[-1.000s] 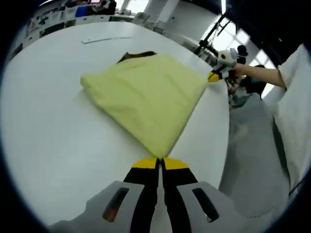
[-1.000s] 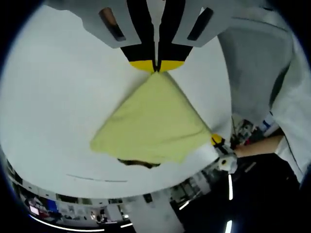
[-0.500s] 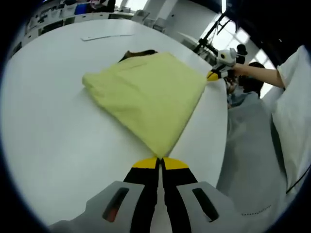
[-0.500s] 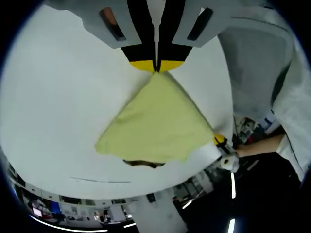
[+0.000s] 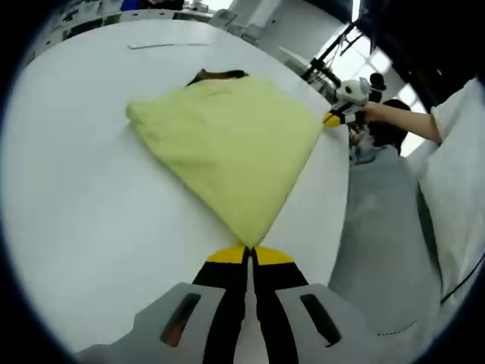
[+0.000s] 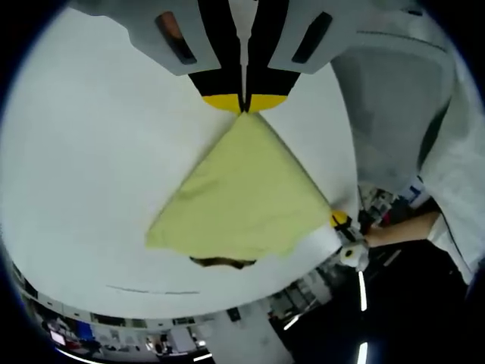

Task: Fold the garment on the visible template until the final outline fits inside the template.

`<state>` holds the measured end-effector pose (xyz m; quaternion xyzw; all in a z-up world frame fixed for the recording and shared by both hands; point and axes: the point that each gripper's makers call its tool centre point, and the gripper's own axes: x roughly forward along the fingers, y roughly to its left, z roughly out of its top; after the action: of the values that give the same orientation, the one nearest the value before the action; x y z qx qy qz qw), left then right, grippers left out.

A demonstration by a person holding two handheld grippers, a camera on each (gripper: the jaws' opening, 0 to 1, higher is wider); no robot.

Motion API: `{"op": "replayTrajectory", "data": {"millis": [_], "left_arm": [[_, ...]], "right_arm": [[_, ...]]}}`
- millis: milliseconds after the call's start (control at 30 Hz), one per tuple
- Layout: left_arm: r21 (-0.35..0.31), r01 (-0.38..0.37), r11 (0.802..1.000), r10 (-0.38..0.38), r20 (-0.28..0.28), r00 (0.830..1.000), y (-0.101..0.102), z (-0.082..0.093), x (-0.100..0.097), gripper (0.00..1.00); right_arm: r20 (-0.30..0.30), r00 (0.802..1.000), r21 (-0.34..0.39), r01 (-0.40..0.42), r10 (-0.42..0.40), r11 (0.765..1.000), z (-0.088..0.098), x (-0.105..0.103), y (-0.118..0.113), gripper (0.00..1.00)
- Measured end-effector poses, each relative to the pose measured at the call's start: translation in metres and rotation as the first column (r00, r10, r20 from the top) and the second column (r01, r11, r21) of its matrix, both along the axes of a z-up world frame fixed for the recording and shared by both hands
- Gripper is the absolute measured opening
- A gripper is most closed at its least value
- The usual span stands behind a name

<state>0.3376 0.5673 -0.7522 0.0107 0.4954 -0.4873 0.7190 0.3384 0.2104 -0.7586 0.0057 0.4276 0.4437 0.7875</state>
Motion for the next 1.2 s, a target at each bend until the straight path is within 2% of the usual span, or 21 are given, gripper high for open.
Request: {"op": "replayTrajectory", "data": {"millis": [367, 567, 1000, 1133, 1200], "left_arm": [[-0.023, 0.010, 1.000, -0.012, -0.073, 0.997, -0.001, 0.001, -0.035, 0.00], [-0.044, -0.023, 0.999, 0.019, -0.093, 0.995, 0.000, 0.002, -0.051, 0.00], [-0.018, -0.025, 1.000, 0.024, -0.077, 0.997, 0.005, 0.002, -0.052, 0.00], [-0.011, -0.028, 1.000, 0.027, -0.081, 0.996, 0.005, 0.002, -0.053, 0.00], [0.049, -0.005, 0.999, 0.010, -0.088, 0.996, 0.015, -0.003, -0.059, 0.00]], "right_arm": [[-0.027, 1.000, 0.004, 0.001, -0.001, 1.000, -0.001, -0.026, -0.002, 0.01], [-0.026, 1.000, 0.002, -0.002, 0.002, 1.000, 0.003, -0.040, -0.002, 0.01], [-0.034, 0.999, -0.001, 0.003, -0.003, 1.000, 0.000, -0.055, 0.007, 0.01], [-0.020, 1.000, -0.008, 0.015, -0.016, 1.000, 0.001, -0.056, 0.007, 0.02], [-0.002, 1.000, -0.012, 0.019, -0.019, 1.000, 0.002, -0.056, 0.007, 0.02]]}}
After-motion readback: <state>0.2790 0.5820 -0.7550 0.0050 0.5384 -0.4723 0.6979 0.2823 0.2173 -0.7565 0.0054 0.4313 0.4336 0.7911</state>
